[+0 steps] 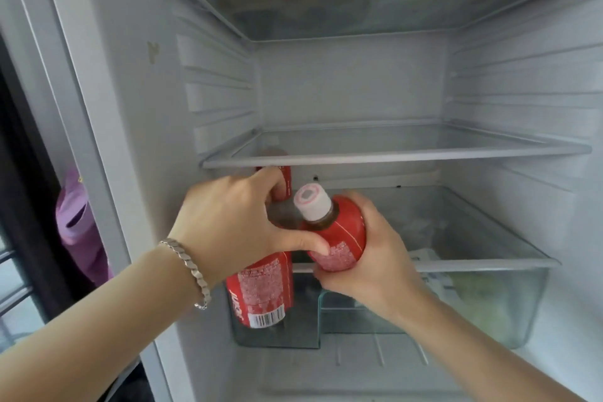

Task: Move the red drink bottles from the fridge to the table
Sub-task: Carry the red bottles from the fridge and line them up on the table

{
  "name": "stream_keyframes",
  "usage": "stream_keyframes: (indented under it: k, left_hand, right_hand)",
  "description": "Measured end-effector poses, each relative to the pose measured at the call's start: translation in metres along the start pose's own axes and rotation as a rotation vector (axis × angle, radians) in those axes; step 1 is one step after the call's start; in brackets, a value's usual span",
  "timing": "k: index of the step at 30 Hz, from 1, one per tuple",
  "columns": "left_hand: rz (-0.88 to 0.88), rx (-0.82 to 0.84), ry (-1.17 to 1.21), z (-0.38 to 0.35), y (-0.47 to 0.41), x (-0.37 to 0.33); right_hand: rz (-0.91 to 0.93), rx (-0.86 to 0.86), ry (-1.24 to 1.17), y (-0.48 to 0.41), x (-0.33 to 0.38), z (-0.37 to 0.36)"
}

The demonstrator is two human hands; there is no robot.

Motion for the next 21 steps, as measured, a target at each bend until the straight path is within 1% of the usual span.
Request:
stream_keyframes:
  k: [4, 8, 10, 13, 15, 16, 17, 18, 19, 20, 21]
  left_hand:
    - [-0.066, 0.145, 0.074, -0.003, 0.009, -0.002]
    - [0.004, 0.287, 0.225, -0.013, 0.011, 0.007]
    - [0.025, 0.298, 0.280, -0.016, 0.010, 0.012]
    - [0.081, 0.268, 0.300, -0.017, 0.009, 0.017]
    - [0.124, 0.260, 0.270, -0.018, 0.008, 0.019]
    - [0.137, 0.267, 0.252, -0.018, 0.007, 0.019]
    - [0.140, 0.275, 0.238, -0.018, 0.005, 0.019]
    - [0.140, 0.285, 0.231, -0.019, 0.004, 0.019]
    - [0.142, 0.296, 0.231, -0.019, 0.003, 0.020]
    - [0.149, 0.305, 0.233, -0.019, 0.002, 0.020]
    - [0.156, 0.310, 0.234, -0.019, 0.002, 0.021]
  right_hand:
    - [0.057, 0.189, 0.050, 0.002, 0.010, -0.007]
    - [0.033, 0.376, 0.072, -0.003, 0.017, -0.016]
    - [-0.039, 0.502, 0.036, -0.009, 0.019, -0.018]
    - [-0.239, 0.784, -0.192, -0.029, 0.014, -0.017]
    - [-0.315, 0.872, -0.299, -0.053, 0.006, -0.018]
    - [-0.358, 0.878, -0.364, -0.066, 0.001, -0.022]
    - [-0.415, 0.834, -0.424, -0.080, -0.006, -0.028]
    - [-0.480, 0.737, -0.501, -0.096, -0.016, -0.037]
    - [-0.512, 0.608, -0.503, -0.110, -0.027, -0.046]
    - [-0.509, 0.486, -0.455, -0.128, -0.039, -0.056]
    - [-0.484, 0.403, -0.359, -0.143, -0.049, -0.067]
Point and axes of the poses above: each hand's wrist, its own y-axis away from the middle knuckle, its own z-axis out of the back of the hand, x = y × z, the point moved 3 cm from there along -y, towards the middle knuckle, and after that the axes turned 9 degrees about -y, right-handed, at the moved point
